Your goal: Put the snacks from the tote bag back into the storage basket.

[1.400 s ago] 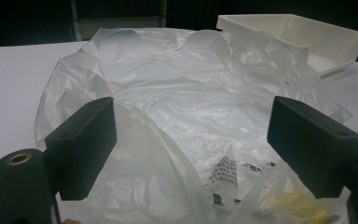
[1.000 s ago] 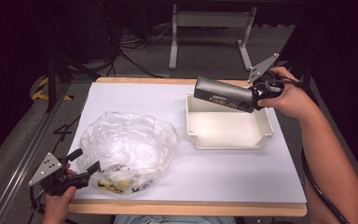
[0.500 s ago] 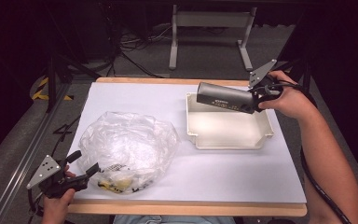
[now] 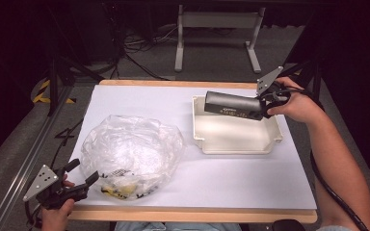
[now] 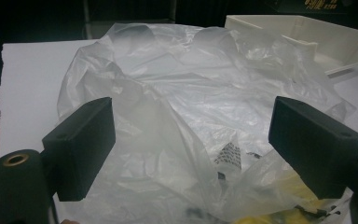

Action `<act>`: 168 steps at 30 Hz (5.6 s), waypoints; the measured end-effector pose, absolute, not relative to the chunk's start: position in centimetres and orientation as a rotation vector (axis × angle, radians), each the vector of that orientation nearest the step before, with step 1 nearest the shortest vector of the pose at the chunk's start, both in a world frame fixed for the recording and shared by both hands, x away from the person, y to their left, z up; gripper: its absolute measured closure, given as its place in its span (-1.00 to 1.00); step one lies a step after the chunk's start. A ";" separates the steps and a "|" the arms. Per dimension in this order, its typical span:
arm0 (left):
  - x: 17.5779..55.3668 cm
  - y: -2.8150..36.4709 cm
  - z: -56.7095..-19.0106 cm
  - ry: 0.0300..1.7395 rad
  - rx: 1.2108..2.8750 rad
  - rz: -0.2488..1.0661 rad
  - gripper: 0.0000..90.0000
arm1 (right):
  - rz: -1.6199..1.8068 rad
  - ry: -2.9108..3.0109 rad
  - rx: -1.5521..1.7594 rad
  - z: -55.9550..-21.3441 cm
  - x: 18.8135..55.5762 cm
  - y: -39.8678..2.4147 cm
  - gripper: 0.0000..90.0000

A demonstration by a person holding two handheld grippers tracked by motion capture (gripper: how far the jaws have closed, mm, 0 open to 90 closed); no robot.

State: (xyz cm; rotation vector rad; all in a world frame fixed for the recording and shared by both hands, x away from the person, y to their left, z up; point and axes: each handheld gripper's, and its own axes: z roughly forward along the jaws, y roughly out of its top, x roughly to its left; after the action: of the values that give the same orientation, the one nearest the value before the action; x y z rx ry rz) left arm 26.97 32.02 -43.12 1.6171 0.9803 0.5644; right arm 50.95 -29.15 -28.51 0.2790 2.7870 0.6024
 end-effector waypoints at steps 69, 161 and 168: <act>27.1 31.8 -43.4 0.993 1.647 0.608 -0.66 | 0.385 2.970 0.199 -36.3 53.1 -29.6 -0.07; 30.3 29.8 -43.0 0.917 1.670 0.546 -0.66 | 1.376 2.280 0.812 -39.9 34.3 -27.7 -0.89; 30.4 29.9 -43.0 0.909 1.664 0.536 -0.66 | 1.376 2.274 0.856 -43.2 34.4 -27.2 -0.89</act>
State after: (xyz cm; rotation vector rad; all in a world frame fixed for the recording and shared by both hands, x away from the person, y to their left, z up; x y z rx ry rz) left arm 30.36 29.92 -43.03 1.6643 0.9085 0.5359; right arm 34.45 -27.24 -43.18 0.8560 2.2741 1.3764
